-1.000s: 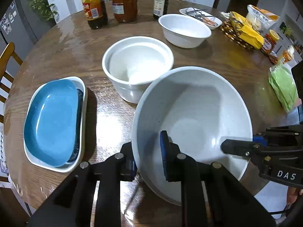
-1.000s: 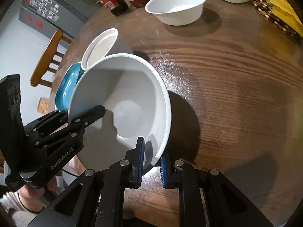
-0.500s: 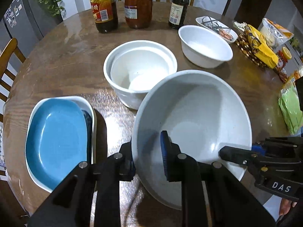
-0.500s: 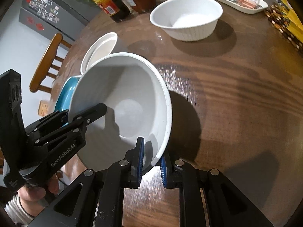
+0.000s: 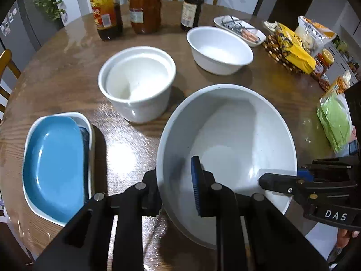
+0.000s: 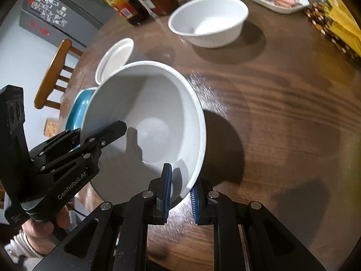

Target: Organize plates and bowls

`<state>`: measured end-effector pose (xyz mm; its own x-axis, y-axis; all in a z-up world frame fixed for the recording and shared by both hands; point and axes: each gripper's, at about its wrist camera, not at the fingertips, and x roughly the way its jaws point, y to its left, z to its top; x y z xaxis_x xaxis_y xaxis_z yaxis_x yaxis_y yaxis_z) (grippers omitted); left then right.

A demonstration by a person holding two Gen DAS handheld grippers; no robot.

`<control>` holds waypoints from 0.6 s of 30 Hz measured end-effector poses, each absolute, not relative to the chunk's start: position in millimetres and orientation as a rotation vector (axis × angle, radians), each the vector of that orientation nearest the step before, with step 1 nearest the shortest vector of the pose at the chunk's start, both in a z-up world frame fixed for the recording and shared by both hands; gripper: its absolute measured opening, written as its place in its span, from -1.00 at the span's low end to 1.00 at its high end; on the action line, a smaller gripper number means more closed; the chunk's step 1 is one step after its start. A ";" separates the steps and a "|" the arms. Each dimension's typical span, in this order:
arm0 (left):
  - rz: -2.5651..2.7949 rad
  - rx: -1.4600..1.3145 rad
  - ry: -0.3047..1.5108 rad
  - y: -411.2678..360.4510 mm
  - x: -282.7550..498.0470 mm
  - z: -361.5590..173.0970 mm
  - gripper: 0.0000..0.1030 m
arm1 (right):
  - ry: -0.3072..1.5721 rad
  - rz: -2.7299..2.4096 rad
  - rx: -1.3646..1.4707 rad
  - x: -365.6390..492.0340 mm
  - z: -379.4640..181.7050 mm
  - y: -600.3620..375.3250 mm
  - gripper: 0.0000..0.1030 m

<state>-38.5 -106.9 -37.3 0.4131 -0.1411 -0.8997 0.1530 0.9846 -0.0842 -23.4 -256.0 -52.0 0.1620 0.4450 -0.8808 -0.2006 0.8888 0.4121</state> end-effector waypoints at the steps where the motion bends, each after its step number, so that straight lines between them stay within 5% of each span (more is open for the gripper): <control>1: -0.189 0.014 1.142 -107.5 -37.7 -40.4 -0.61 | 1.340 0.461 0.220 -22.5 -53.8 -254.6 -0.67; 18: -0.204 -0.006 1.184 -98.9 -36.4 -43.8 -0.59 | 1.358 0.498 0.197 -15.5 -53.7 -247.7 -0.67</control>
<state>-36.4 -98.9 -43.8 0.3608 -0.1611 -0.9186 0.1553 0.9816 -0.1112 -15.5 -247.7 -53.7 0.1266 0.4508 -0.8836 -0.2277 0.8802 0.4164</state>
